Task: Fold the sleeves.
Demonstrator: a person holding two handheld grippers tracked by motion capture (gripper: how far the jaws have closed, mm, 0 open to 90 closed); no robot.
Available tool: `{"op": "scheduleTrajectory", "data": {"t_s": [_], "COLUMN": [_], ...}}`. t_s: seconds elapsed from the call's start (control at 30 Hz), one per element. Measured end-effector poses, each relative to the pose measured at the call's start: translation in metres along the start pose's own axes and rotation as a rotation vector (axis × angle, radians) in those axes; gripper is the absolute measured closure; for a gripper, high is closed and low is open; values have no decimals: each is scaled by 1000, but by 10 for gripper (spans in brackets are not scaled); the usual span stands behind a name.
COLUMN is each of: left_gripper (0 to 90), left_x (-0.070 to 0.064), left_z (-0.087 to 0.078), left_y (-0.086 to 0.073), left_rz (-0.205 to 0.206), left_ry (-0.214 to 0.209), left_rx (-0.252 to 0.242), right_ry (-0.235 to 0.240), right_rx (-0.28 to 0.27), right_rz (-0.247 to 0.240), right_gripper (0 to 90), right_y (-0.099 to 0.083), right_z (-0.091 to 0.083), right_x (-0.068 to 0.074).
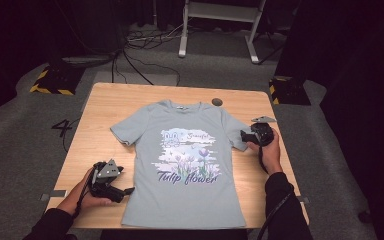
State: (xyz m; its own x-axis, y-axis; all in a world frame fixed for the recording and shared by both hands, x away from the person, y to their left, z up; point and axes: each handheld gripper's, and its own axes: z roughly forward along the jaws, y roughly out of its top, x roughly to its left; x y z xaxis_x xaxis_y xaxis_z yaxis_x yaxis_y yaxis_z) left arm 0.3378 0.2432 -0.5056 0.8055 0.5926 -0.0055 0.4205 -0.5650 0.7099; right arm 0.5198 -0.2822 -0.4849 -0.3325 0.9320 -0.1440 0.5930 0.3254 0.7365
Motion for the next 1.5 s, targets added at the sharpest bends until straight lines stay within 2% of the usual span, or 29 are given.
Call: {"op": "scheduleTrajectory", "data": {"t_s": [0.23, 0.33, 0.43, 0.67, 0.8, 0.87, 0.93, 1.1, 1.17, 1.3, 1.4, 1.43, 1.5], "left_gripper": [128, 128, 128, 128, 128, 128, 128, 128, 128, 128, 128, 128, 128], "left_x": [0, 0, 0, 0, 0, 0, 0, 0, 0, 0, 0, 0, 0], "left_z": [0, 0, 0, 0, 0, 0, 0, 0, 0, 0, 0, 0, 0], "left_y": [0, 0, 0, 0, 0, 0, 0, 0, 0, 0, 0, 0, 0], "left_rz": [0, 0, 1, 1, 1, 0, 0, 0, 0, 0, 0, 0, 0], "left_ry": [0, 0, 0, 0, 0, 0, 0, 0, 0, 0, 0, 0, 0], "left_rx": [-1, -1, -1, -1, -1, -1, -1, -1, -2, -1, -1, -2, -1], "right_ry": [-25, -41, -44, -28, 0, 35, 45, 80, 87, 108, 110, 83, 73], "right_rx": [25, 51, 61, 65, 57, 55, 55, 55, 50, 52, 55, 45, 33], "right_rz": [44, 43, 68, 121, 150, 176, 166, 142, 143, 142, 136, 123, 105], "right_gripper": [284, 282, 280, 246, 258, 296, 324, 483, 579, 709, 804, 821, 831], "right_y": [1, 0, -2, -5, -7, -8, -8, -7, -7, -6, -4, -4, -4], "right_z": [6, 10, 12, 15, 15, 15, 15, 13, 12, 11, 12, 12, 13], "right_x": [-7, -10, -14, -19, -23, -25, -26, -23, -24, -24, -22, -20, -17]}}
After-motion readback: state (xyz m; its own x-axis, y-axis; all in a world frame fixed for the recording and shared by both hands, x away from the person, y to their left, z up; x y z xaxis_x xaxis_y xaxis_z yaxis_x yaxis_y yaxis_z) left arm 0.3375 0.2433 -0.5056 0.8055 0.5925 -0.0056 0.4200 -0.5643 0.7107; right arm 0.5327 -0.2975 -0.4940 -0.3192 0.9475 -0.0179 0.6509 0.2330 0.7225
